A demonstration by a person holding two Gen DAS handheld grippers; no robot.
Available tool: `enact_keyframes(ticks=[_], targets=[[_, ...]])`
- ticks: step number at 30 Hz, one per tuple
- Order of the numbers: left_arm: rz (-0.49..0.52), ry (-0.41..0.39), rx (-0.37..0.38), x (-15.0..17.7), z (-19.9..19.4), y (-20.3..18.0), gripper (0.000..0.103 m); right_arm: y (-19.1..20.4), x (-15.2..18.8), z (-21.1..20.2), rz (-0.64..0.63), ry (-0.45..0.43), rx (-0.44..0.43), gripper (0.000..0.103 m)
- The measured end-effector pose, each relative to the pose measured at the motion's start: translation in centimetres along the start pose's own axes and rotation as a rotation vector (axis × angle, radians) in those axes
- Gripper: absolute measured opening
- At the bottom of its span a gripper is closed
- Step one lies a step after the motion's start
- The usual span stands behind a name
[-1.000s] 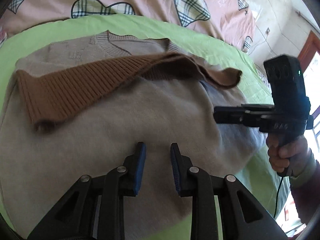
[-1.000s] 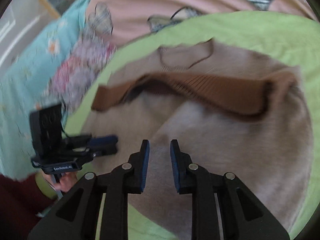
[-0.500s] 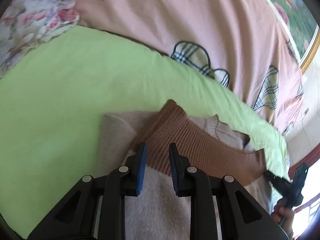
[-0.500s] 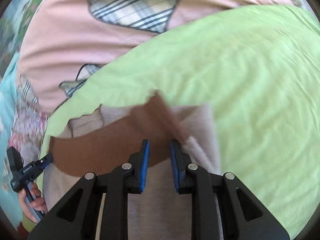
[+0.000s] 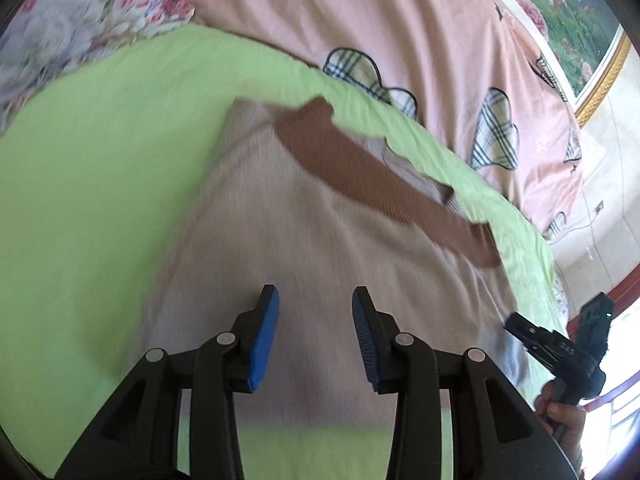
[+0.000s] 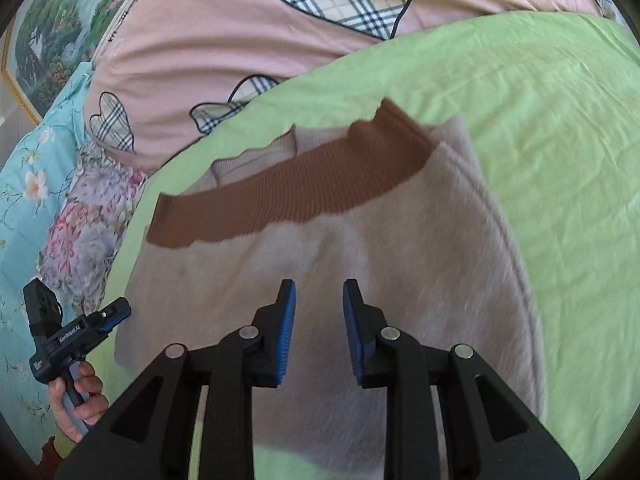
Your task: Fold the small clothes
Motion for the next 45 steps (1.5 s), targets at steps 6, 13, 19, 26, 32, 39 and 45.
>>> enact_keyframes(ticks=[6, 13, 19, 26, 32, 39, 45], targets=[[-0.022, 0.043, 0.011, 3.8, -3.3, 0.0, 0.041, 1.0, 2.5, -2.2, 0.012, 0.010, -0.007, 0.027], [-0.116, 0.061, 0.006, 7.0, -5.2, 0.8, 0.049, 1.8, 4.4, -4.6, 0.035, 0.006, -0.016, 0.029], [-0.304, 0.029, 0.025, 6.8, -4.6, 2.4, 0.062, 2.8, 5.7, -6.0, 0.032, -0.003, -0.042, 0.035], [-0.430, -0.074, -0.007, 4.2, -1.6, 4.7, 0.064, 3.0, 6.1, -6.1, 0.046, 0.007, -0.049, 0.036], [-0.292, -0.096, -0.055, 1.2, 1.3, 4.7, 0.021, 3.1, 5.0, -5.8, 0.037, -0.005, -0.068, 0.036], [-0.047, -0.174, 0.044, -2.0, -0.6, -3.2, 0.016, 2.1, 1.9, -4.4, 0.047, -0.002, -0.128, 0.036], [0.186, -0.116, 0.232, -0.3, 0.8, -14.3, 0.014, 1.3, -1.0, -1.7, 0.095, 0.062, -0.232, 0.036]])
Point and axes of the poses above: each gripper's, at about its wrist camera, not at the fingertips, and z roughly the way its jaws point, y to its left, x to its underside, the point moved 8 cm from there along z, roughly the way its jaws point, and after that the axes turned 15 degrees about -y, right-handed, at the moved point
